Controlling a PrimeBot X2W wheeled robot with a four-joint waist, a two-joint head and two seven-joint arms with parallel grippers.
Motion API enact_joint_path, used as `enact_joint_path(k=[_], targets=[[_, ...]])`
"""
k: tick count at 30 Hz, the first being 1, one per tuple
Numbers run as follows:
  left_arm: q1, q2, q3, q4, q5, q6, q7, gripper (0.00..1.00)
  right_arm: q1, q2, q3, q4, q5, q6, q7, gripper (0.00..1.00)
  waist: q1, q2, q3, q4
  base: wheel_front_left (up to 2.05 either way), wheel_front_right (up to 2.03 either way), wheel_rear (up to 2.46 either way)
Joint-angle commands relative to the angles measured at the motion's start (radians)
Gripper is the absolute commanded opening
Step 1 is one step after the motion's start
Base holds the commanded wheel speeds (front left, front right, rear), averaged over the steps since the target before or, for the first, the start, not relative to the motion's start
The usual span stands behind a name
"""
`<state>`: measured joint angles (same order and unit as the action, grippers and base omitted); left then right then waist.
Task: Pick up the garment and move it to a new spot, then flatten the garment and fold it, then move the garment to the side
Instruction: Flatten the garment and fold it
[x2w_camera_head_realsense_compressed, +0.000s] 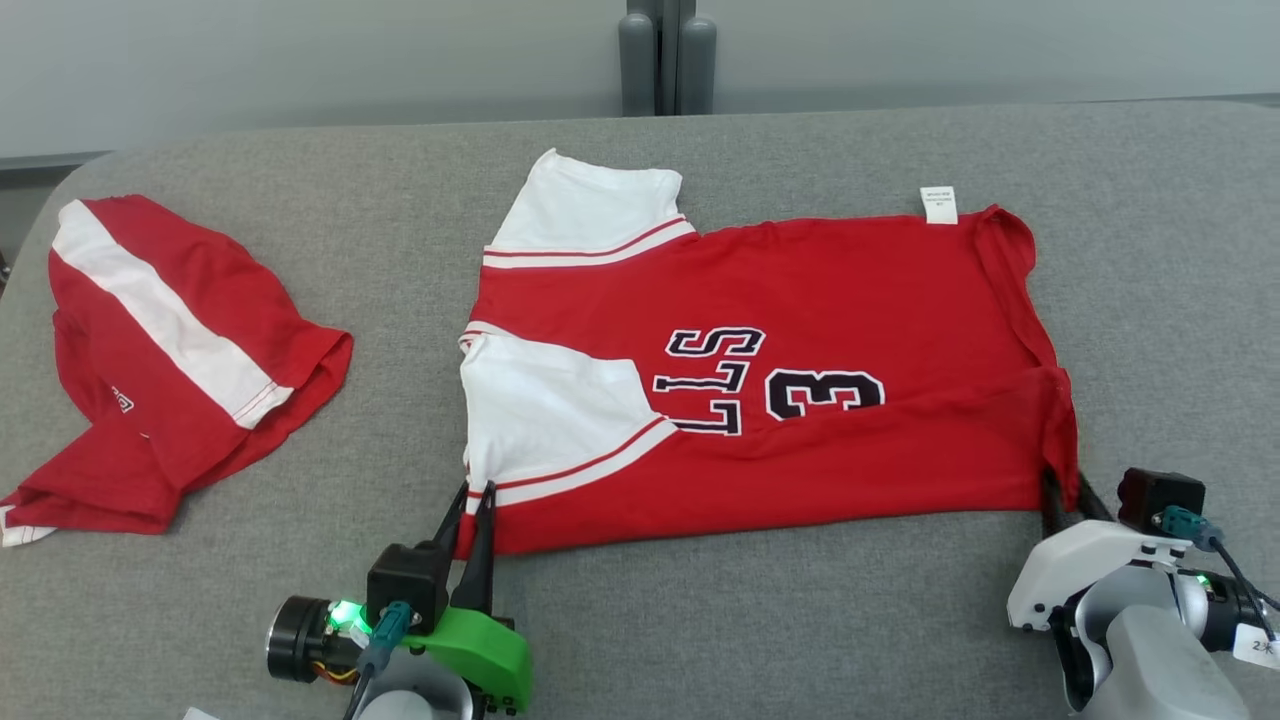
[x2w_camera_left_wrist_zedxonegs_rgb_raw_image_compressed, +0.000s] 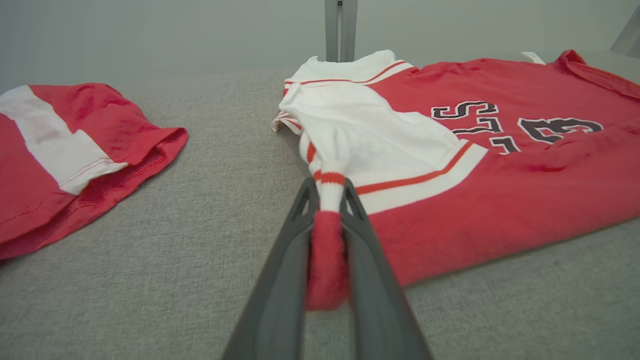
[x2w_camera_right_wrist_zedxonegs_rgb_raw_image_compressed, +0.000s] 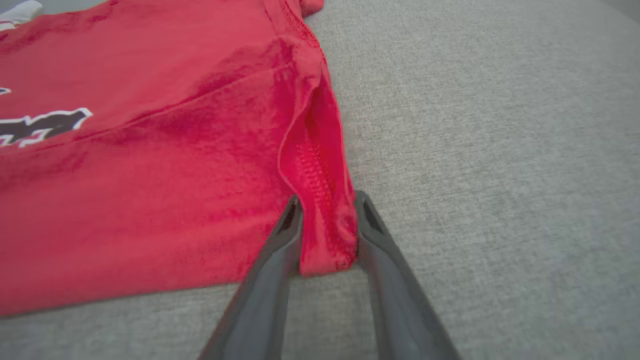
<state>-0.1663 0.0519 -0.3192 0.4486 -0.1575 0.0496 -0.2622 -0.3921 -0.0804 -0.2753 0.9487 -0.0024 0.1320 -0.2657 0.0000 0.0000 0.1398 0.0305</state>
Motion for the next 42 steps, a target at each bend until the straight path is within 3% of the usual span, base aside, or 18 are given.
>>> enact_joint_path(k=[1, 16, 17, 18, 19, 20, 21, 22, 30, 35, 42], targets=[[0.019, 0.01, 0.006, 0.008, 0.01, 0.0, -0.003, 0.0, 0.021, 0.0, 0.009, 0.011, 0.012, -0.003, 0.004, 0.0, 0.0, 0.0, -0.021, -0.014, 0.0, 0.0, 0.0], [0.149, 0.031, 0.019, 0.076, -0.055, -0.03, -0.001, 0.0, 0.195, -0.055, 0.04, -0.16, 0.123, -0.003, 0.048, 0.0, 0.0, 0.0, -0.102, -0.046, 0.0, 0.0, 0.0], [0.153, 0.031, 0.017, 0.077, -0.058, -0.033, 0.0, 0.0, 0.203, -0.055, 0.043, -0.179, 0.133, -0.003, 0.059, 0.05, 0.0, 0.0, -0.1, -0.047, 0.0, 0.0, 0.0], [0.155, 0.03, 0.015, 0.079, -0.058, -0.034, 0.003, 0.0, 0.208, -0.056, 0.045, -0.195, 0.139, -0.003, 0.064, 0.76, 0.0, 0.0, -0.099, -0.048, 0.0, 0.0, 0.0], [0.156, 0.029, 0.013, 0.083, -0.062, -0.035, 0.007, 0.2, 0.214, -0.052, 0.045, -0.213, 0.153, -0.003, 0.073, 1.0, 0.0, 0.0, -0.095, -0.049, 0.0, 0.0, 0.0], [0.154, 0.028, 0.011, 0.087, -0.063, -0.034, 0.014, 0.49, 0.22, -0.05, 0.047, -0.227, 0.156, -0.003, 0.08, 1.0, 0.0, 0.0, -0.093, -0.048, 0.0, 0.0, 0.0], [0.149, 0.026, 0.006, 0.09, -0.062, -0.033, 0.022, 0.89, 0.223, -0.042, 0.057, -0.248, 0.167, -0.002, 0.081, 1.0, 0.0, 0.0, -0.09, -0.048, 0.0, 0.0, 0.0], [0.145, 0.023, 0.007, 0.091, -0.071, -0.036, 0.026, 1.0, 0.22, -0.031, 0.065, -0.27, 0.189, -0.002, 0.077, 1.0, 0.0, 0.0, -0.088, -0.048, 0.0, 0.0, 0.0], [0.082, 0.015, 0.077, -0.028, -0.118, -0.017, -0.001, 1.0, 0.245, -0.035, 0.147, -0.524, 0.312, -0.002, 0.012, 1.0, 0.0, 0.0, -0.066, -0.048, 0.0, 0.0, 0.0], [0.036, 0.023, 0.11, -0.167, -0.086, -0.044, -0.003, 1.0, 0.251, -0.042, 0.172, -0.609, 0.306, -0.002, 0.003, 1.0, 0.0, 0.0, -0.034, -0.054, 0.0, 0.0, 0.0], [-0.188, 0.092, 0.072, -0.118, -0.037, -0.116, 0.072, 1.0, 0.14, -0.04, 0.245, -0.649, 0.26, -0.002, 0.003, 1.0, 0.0, 0.0, 0.081, -0.103, 0.0, 0.0, 0.0]])
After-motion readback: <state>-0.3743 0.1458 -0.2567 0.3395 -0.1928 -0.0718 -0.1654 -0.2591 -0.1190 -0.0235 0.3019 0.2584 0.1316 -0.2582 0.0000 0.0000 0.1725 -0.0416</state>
